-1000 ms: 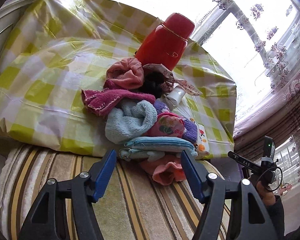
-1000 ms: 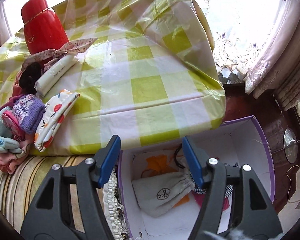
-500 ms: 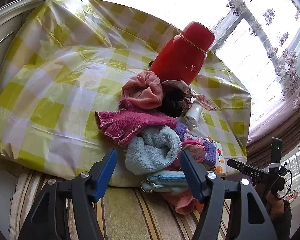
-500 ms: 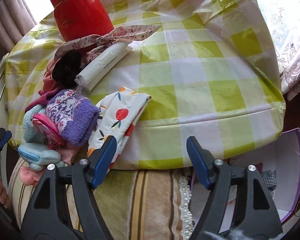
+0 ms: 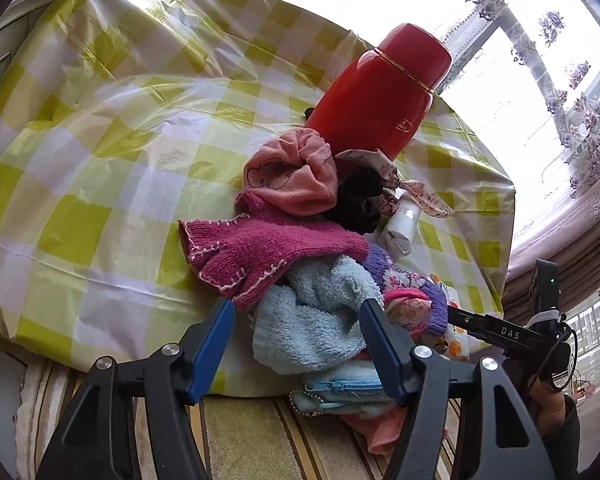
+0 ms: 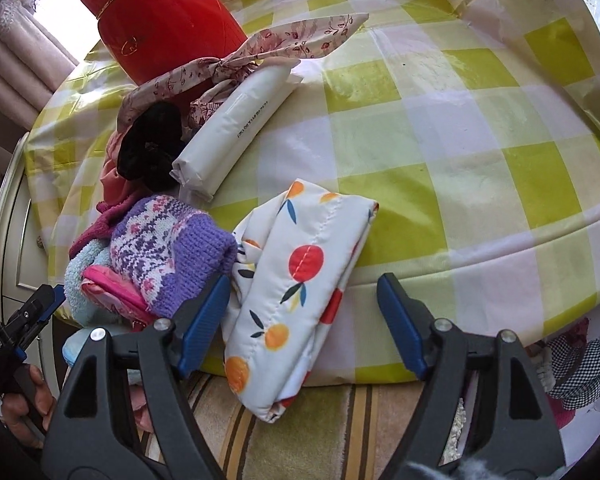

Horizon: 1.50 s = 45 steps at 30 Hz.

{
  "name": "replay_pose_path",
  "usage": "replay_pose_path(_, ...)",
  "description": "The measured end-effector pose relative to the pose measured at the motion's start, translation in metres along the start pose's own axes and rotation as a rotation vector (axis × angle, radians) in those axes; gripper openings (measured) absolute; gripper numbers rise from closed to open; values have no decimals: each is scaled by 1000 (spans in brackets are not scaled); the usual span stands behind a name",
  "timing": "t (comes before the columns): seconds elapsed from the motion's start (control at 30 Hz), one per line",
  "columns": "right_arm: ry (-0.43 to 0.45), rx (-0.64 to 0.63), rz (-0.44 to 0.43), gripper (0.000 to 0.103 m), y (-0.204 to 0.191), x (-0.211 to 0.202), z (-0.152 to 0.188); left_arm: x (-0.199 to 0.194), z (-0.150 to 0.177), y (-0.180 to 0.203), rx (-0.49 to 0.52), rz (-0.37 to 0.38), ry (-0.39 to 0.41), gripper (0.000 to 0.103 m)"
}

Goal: Organize soft objects
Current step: 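Grasp fruit-print pouch with right gripper while left gripper grasps pink knitted glove, then carry fruit-print pouch and glove into the white box and open both grippers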

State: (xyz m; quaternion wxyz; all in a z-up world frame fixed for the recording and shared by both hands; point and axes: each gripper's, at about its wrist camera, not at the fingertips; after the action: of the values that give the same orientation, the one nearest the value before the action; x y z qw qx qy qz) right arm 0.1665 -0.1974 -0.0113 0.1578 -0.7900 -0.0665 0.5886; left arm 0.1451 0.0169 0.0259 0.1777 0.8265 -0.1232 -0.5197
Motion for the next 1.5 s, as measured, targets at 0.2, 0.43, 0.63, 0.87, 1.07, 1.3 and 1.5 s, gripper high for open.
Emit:
replay_pose_path(0.2,-6,-35,-21,56,-8,4,-1,7,-14,-1,-3,-25,-3,63)
replay_pose_path(0.43,10,-99,-9,35,-21,4,2,23,-36,-1,42,-100,-26,63)
replay_pose_path(0.63,50,-105,-8,28,-17,-11,8,51,-45,-2,77,-126,-82,36)
replay_pose_path(0.87,106,-64,12,26,4,-36,16,38,-43,5,88,-115,-22,17)
replay_pose_path(1.07,154,-45,42,26,11,-54,20,18,-41,10,71,-111,43,15)
replay_pose_path(1.3,185,-3,62,26,28,-76,32,-10,-38,24,84,-103,129,14)
replay_pose_path(1.5,212,41,101,26,47,-96,46,-41,-35,49,132,-80,210,13)
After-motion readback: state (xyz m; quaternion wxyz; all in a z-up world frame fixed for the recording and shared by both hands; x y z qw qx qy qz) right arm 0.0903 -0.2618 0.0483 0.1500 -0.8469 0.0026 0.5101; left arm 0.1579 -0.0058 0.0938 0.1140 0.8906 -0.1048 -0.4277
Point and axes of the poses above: each gripper's, at about its wrist camera, not at the fingertips, and x roughly the way its jaws point, y to its right, z to its underside, and after that the axes turned 7 degrees about -y, right-handed
